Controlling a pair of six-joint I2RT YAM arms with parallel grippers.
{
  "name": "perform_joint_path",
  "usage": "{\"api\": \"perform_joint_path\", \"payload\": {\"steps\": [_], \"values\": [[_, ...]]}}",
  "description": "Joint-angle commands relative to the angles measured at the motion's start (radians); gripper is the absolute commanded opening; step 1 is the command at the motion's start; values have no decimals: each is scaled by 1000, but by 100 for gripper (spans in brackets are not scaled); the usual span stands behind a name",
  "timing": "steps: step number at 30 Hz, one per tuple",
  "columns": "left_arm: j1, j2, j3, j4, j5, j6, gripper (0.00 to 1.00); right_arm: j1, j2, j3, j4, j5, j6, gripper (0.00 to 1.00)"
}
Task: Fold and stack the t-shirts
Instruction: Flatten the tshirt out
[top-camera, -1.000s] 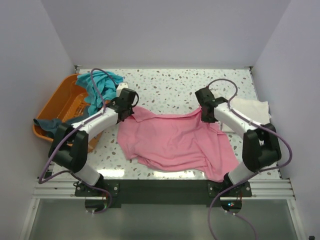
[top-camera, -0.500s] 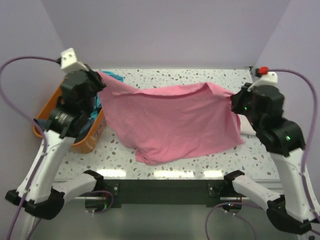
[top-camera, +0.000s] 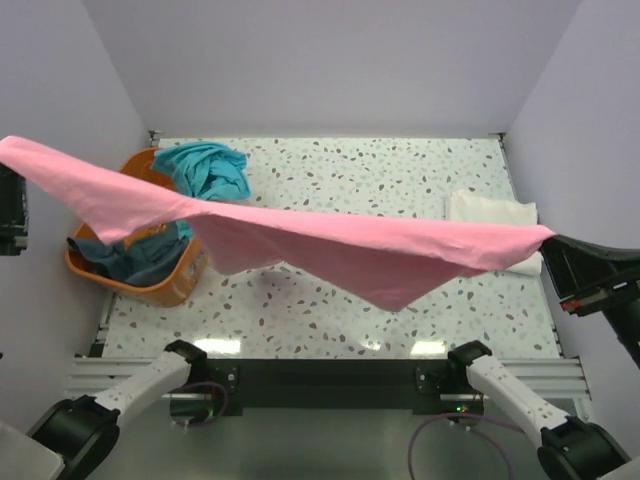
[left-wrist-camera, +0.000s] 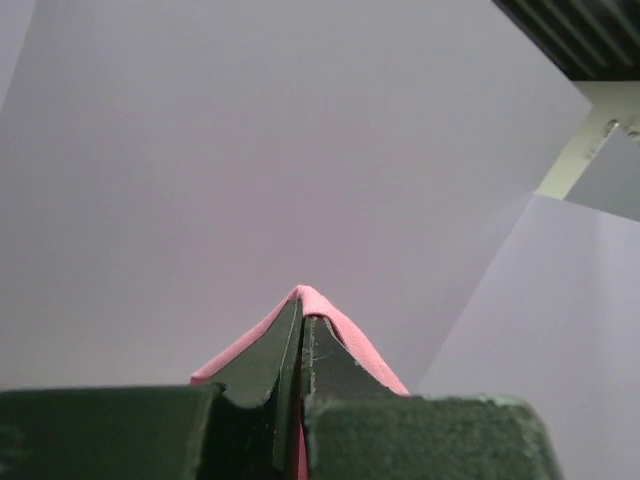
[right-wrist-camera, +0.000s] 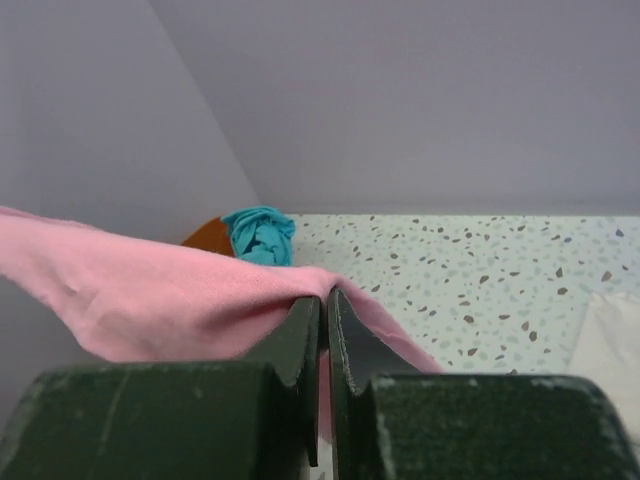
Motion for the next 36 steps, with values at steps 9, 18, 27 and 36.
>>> {"api": "perform_joint_path", "payload": {"steps": [9, 18, 27, 36], "values": [[6, 140, -128, 45, 26, 34, 0, 4, 50, -184, -26, 221, 23, 0], [18, 669, -451, 289, -216, 55, 0, -109, 483, -622, 319, 369, 48, 0], [23, 1214, 12, 151, -131, 64, 100, -232, 988, -387, 385, 266, -23, 99], [7, 943, -492, 403, -2, 49, 100, -223, 874, -666, 582, 73, -49, 99]]}}
